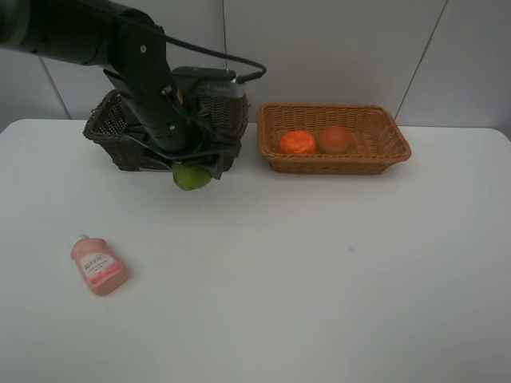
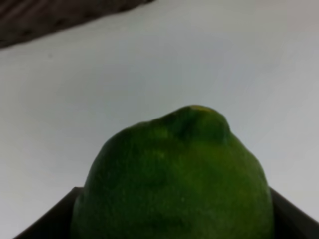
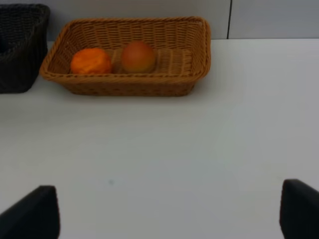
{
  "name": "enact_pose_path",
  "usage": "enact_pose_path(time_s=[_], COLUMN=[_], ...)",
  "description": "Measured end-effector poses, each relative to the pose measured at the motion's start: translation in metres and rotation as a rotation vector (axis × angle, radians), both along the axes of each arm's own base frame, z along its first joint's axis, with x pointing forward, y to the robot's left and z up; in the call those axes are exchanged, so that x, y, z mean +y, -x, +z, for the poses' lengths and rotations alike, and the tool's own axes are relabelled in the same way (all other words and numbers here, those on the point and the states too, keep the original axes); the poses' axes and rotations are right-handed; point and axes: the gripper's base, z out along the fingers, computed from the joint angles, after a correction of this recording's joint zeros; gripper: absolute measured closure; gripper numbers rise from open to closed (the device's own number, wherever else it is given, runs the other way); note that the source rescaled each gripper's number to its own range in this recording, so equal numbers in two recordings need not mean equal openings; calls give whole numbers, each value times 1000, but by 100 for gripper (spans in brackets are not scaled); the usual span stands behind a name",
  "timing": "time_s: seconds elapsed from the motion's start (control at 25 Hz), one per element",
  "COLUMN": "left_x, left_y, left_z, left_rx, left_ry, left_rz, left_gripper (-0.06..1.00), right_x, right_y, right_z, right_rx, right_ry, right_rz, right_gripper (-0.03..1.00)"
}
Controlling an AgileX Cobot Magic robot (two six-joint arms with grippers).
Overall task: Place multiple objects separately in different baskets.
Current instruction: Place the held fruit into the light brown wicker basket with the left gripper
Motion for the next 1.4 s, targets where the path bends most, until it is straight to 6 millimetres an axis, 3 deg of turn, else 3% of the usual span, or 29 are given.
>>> enact_pose_path(time_s=[0.28, 0.52, 0.76, 1.04, 1.4], left_x=[-60, -93, -117, -130, -118], left_y=[-37, -81, -112, -126, -145], left_z=[43, 45, 18, -23, -63], left_rx=[-187, -314, -494, -624, -665], left_ry=[86, 142, 215, 249, 269], left_rz=[-147, -171, -213, -277, -257], left_gripper=[14, 14, 14, 14, 14], right_x=[0, 0, 0, 0, 0], right_y=[0, 0, 0, 0, 0], right_z=[0, 0, 0, 0, 0], right_rx=[0, 0, 0, 0, 0], right_ry=[0, 0, 0, 0, 0], right_rz=[0, 0, 0, 0, 0], right_gripper=[10, 10, 10, 10, 10])
